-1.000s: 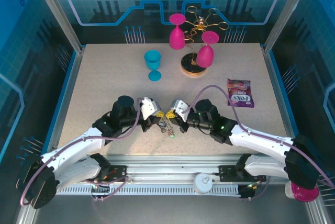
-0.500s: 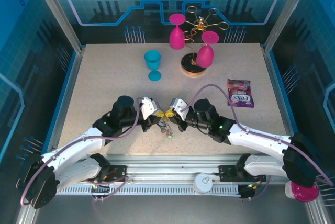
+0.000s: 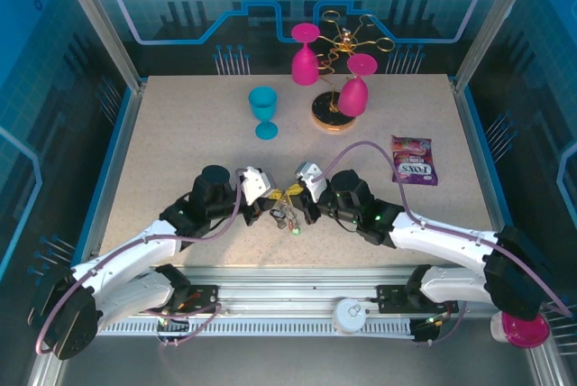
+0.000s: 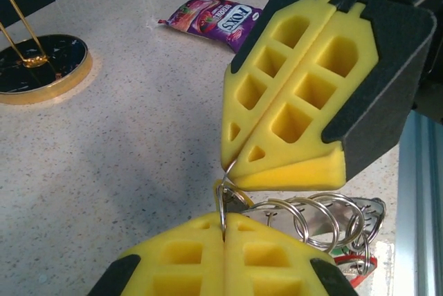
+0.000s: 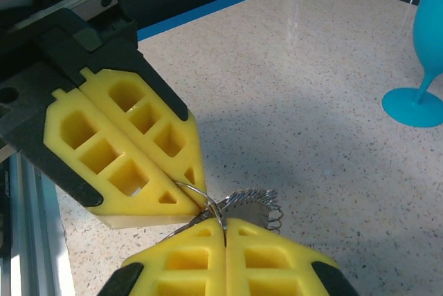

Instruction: Put the keys on the keyring

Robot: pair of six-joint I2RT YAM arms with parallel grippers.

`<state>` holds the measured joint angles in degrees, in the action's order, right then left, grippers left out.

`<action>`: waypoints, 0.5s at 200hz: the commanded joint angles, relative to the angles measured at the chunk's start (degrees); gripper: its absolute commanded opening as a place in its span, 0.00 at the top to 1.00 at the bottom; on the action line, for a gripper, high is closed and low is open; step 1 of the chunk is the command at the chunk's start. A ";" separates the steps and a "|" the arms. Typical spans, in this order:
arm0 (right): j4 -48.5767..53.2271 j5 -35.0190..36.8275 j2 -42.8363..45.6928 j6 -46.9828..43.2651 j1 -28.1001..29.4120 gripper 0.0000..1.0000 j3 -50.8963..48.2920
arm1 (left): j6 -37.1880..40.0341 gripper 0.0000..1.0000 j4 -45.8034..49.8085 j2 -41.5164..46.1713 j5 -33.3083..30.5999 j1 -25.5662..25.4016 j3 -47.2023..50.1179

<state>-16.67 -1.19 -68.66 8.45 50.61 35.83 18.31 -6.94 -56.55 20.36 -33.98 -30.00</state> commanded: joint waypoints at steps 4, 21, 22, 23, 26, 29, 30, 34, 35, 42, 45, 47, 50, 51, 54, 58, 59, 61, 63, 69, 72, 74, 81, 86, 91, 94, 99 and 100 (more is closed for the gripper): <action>-1.53 5.36 -1.18 4.96 -0.86 1.00 1.96 | 2.66 1.00 -1.85 2.05 1.70 -0.55 0.73; -2.39 4.80 -1.72 5.68 -0.86 1.00 1.97 | 2.79 1.00 -1.85 2.18 1.87 -0.56 0.82; -2.44 4.67 -1.69 5.73 -0.86 1.00 1.96 | 2.79 1.00 -1.85 2.16 1.92 -0.56 0.82; -2.51 4.51 -1.71 5.76 -0.86 1.00 1.96 | 2.83 1.00 -1.85 2.16 1.94 -0.52 0.82; -2.83 4.29 -1.81 5.79 -0.86 1.00 1.98 | 2.79 1.00 -1.85 2.17 2.03 -0.48 0.82; -3.11 4.09 -1.80 5.79 -0.89 1.00 1.92 | 2.76 1.00 -1.85 2.15 2.09 -0.49 0.82; -3.20 4.09 -1.81 5.83 -0.87 1.00 1.89 | 2.73 1.00 -1.85 2.11 2.12 -0.53 0.82; -3.40 3.94 -1.86 5.93 -0.87 1.00 1.88 | 2.72 1.00 -1.81 2.13 2.22 -0.50 0.82; -3.40 3.94 -1.86 5.93 -0.87 1.00 1.88 | 2.67 1.00 -1.83 2.14 2.22 -0.53 0.82; -3.55 3.83 -1.97 6.13 -0.86 1.00 1.87 | 2.54 1.00 -2.04 2.23 2.28 -0.55 0.95; -3.55 3.81 -1.95 6.14 -0.86 1.00 1.87 | 2.47 1.00 -2.21 2.26 2.19 -0.55 0.99; -3.48 3.78 -1.94 6.14 -0.86 1.00 1.87 | 2.49 1.00 -2.31 2.31 2.15 -0.52 1.04; -3.40 3.82 -1.94 6.14 -0.93 1.00 1.87 | 2.37 1.00 -2.46 2.36 2.06 -0.50 1.14; -3.39 3.82 -1.93 6.19 -0.94 1.00 1.87 | 2.31 1.00 -2.50 2.39 2.06 -0.49 1.16; -3.25 3.83 -1.91 6.22 -0.96 1.00 1.87 | 2.28 1.00 -2.80 2.49 2.00 -0.52 1.23; -3.12 3.75 -2.06 6.23 -1.03 1.00 1.85 | 2.20 1.00 -3.21 2.66 1.97 -0.51 1.45; -3.07 3.74 -2.03 6.23 -1.08 1.00 1.86 | 2.18 1.00 -3.37 2.71 1.97 -0.49 1.49; -2.99 3.74 -2.05 6.27 -1.09 1.00 1.82 | 2.11 1.00 -3.66 2.82 1.96 -0.52 1.58; -2.90 3.59 -2.06 6.31 -1.16 1.00 1.79 | 2.03 1.00 -3.93 2.89 1.96 -0.55 1.67; -2.64 3.26 -2.09 6.31 -1.21 1.00 1.79 | 1.81 1.00 -4.88 3.10 1.96 -0.56 2.07; -2.55 3.04 -2.07 6.32 -1.29 1.00 1.81 | 1.74 1.00 -5.24 3.18 2.03 -0.49 2.24; -2.51 2.86 -2.08 6.32 -1.39 1.00 1.85 | 1.69 1.00 -5.49 3.27 2.09 -0.48 2.27; -2.26 2.07 -2.10 6.33 -1.55 1.00 1.64 | 1.67 1.00 -6.09 3.38 2.18 -0.51 2.45; -1.88 1.59 -2.09 6.24 -1.65 1.00 1.67 | 1.82 1.00 -6.31 3.45 2.29 -0.52 2.57; -1.32 1.15 -2.10 6.04 -1.74 1.00 1.74 | 2.04 1.00 -6.72 3.58 2.32 -0.54 2.72; -0.86 0.90 -2.11 5.87 -1.82 1.00 1.82 | 2.08 1.00 -7.05 3.64 2.32 -0.51 2.73; -0.06 0.56 -2.09 5.67 -1.83 1.00 1.93 | 2.24 1.00 -7.62 3.79 2.27 -0.52 2.96; 0.17 0.57 -2.13 5.60 -1.83 1.00 1.95 | 2.24 1.00 -7.72 3.81 2.25 -0.51 2.99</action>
<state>-17.61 -1.87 -70.17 13.56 50.48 36.12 19.62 -9.39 -54.83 19.03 -33.98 -27.77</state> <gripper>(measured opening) 0.064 0.050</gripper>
